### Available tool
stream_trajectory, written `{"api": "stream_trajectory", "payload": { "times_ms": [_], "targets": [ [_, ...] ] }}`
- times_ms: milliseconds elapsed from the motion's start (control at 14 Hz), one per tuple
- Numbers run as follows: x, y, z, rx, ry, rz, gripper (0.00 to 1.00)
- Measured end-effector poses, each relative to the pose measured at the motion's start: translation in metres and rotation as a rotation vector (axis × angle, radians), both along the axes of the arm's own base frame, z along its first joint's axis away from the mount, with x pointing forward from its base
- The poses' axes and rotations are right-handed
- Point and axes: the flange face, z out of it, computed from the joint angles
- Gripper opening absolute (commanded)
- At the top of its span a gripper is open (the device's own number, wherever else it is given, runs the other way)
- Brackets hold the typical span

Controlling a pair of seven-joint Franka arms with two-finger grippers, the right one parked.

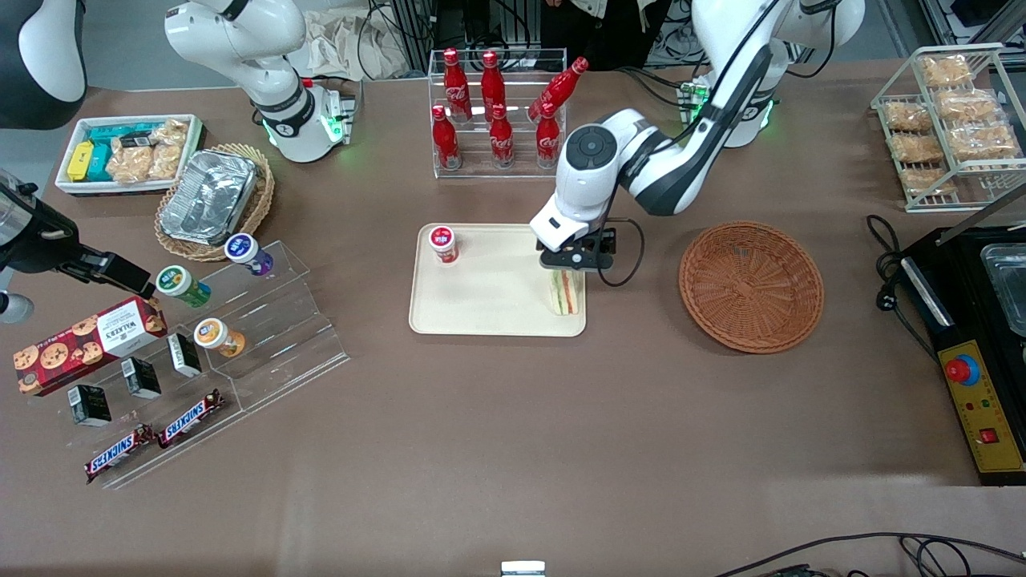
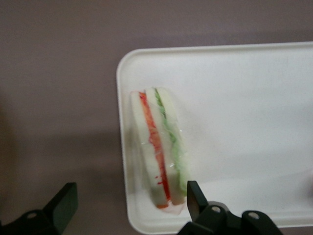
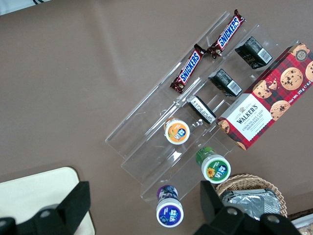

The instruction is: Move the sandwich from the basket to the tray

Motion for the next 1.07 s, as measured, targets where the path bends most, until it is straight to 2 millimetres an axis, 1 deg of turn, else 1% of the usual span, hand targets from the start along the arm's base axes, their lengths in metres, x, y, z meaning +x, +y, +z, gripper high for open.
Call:
{"api": "stream_trajectory", "payload": {
  "times_ms": [143, 357, 500, 643, 857, 1000, 1071],
  "targets": [
    [0.017, 0.023, 0.042, 0.017, -0.031, 0.038, 0.99],
    [0.049, 0.076, 0.108, 0.079, -0.032, 0.071, 0.99],
    [0.07, 0.111, 0.14, 0.107, -0.021, 0.079, 0.99],
    [0.091, 0.149, 0.16, 0.109, -0.034, 0.079, 0.99],
    [0.117, 0.214, 0.175, 0.175, -0.069, 0.051, 0.99],
    [0.128, 0.259, 0.188, 0.196, -0.061, 0.007, 0.99],
    [0.131, 0.277, 0.199, 0.206, -0.049, -0.014, 0.99]
  ]
}}
